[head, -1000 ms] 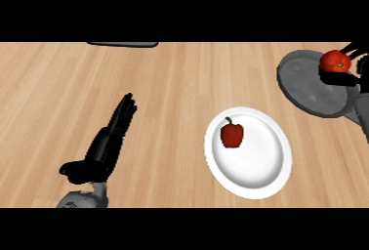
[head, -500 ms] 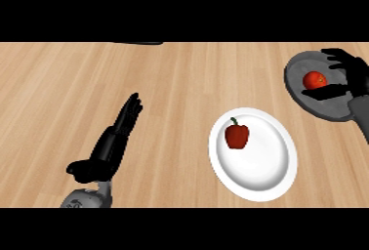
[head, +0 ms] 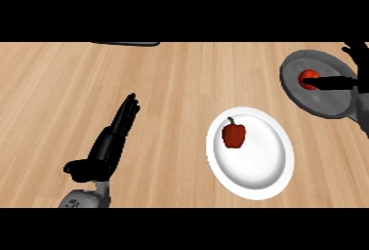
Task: Pick the tomato from the plate and place it in the pan
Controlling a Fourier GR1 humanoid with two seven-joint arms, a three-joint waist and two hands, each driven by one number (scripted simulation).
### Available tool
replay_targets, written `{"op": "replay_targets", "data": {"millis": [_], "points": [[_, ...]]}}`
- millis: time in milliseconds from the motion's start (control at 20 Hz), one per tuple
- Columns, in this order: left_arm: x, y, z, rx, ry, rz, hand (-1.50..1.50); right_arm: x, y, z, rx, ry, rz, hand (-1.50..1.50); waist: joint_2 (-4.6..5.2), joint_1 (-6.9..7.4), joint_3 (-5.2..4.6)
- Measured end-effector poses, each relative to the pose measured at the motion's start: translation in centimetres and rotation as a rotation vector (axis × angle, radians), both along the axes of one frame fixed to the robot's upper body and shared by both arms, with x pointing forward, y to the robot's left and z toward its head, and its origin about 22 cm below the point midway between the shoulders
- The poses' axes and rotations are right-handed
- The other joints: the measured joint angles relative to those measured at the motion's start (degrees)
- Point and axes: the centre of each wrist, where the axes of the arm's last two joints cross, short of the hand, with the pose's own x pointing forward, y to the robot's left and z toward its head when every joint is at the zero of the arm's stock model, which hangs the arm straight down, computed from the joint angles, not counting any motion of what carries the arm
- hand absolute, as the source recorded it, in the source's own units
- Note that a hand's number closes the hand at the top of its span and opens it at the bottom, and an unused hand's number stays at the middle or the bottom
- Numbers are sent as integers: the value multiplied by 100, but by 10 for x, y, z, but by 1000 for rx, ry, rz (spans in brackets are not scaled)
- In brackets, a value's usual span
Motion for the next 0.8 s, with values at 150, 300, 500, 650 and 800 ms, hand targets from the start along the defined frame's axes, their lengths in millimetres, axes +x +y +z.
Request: {"op": "replay_targets", "data": {"millis": [150, 300, 500, 650, 800], "points": [[-2, 1, -4, -1, -1, 8, 0, -8, -19, 4, 89, -27, 3, -150, -13, -47, -4], [-2, 2, -2, 2, -5, 18, 0, -20, -38, 1, 177, -44, 26, -150, -36, -95, -5], [-2, 4, -3, 2, 2, 34, 0, -41, -67, -1, 282, -44, 113, -150, -64, -172, -6], [-4, 3, 0, 0, 4, 37, 0, -55, -85, -3, 323, -35, 184, -150, -81, -189, -7], [-3, 1, 0, 0, 4, 41, 0, -73, -99, -13, 344, -41, 244, -150, -87, -211, -7]]}}
